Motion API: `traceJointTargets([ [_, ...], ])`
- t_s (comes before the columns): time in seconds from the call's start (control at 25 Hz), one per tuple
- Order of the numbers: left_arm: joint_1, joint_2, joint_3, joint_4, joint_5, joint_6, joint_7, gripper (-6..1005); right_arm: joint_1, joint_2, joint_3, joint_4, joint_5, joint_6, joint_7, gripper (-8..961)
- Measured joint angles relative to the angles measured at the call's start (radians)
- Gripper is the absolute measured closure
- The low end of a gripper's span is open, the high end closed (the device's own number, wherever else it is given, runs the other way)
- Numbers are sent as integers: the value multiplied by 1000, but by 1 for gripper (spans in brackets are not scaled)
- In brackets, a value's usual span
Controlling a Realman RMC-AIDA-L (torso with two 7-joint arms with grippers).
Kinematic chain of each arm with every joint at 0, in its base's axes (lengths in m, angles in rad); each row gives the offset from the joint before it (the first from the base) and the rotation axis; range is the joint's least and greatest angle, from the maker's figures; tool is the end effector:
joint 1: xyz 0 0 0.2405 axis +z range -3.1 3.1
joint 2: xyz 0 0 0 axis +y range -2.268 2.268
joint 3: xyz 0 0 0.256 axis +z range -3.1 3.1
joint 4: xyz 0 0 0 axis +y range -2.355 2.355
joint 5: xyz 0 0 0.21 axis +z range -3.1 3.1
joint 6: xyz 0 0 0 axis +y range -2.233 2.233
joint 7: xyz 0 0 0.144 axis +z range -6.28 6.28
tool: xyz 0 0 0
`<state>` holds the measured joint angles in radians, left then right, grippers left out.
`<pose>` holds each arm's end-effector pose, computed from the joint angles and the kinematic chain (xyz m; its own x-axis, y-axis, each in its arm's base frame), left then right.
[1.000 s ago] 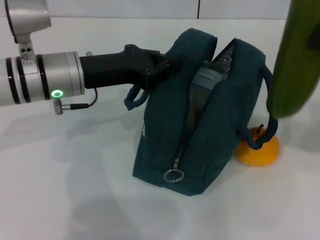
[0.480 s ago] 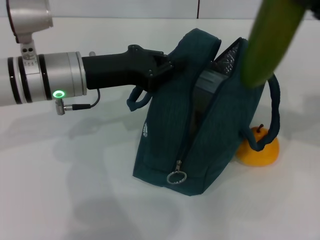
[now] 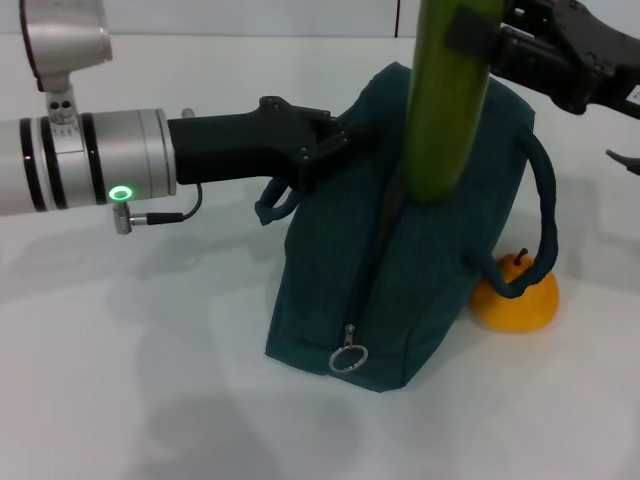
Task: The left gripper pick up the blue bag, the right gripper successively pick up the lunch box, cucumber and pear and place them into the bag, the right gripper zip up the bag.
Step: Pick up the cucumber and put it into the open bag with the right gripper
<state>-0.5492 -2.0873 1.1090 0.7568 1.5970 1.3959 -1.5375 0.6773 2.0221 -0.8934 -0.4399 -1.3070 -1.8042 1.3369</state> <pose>-0.1877 0.3555 -0.0204 0.7427 0.3009 0.5983 0.4202 -0.9050 -0.0666 0.1620 0.3473 0.0322 0.4225 -0.1556 -0.8929 -0.2317 -0.9710 0.0595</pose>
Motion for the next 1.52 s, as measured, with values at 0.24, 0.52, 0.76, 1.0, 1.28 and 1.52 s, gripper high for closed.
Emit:
traceJointTargets([
  [0.24,1,1,3,1,2,0,2,953,6,2,-25,2,4,1,-37,327],
  [0.52,2,1,6,2,3,0,2,953,6,5,-106,46,8,73,-92,324],
  [0.76,1,1,8,3,4,0,2,953,-14,6,-169,79,25,95,-164,321],
  [1.0,-1,1,9,3,4,-2,2,953,-32,6,-209,115,30,122,-239,317],
  [1.28,-9,1,11,0,2,-9,2,953,-28,6,-270,131,32,135,-301,314],
  [1.52,-16,0,9,-6,-2,-13,2,953,-37,6,-276,138,73,132,-348,311],
])
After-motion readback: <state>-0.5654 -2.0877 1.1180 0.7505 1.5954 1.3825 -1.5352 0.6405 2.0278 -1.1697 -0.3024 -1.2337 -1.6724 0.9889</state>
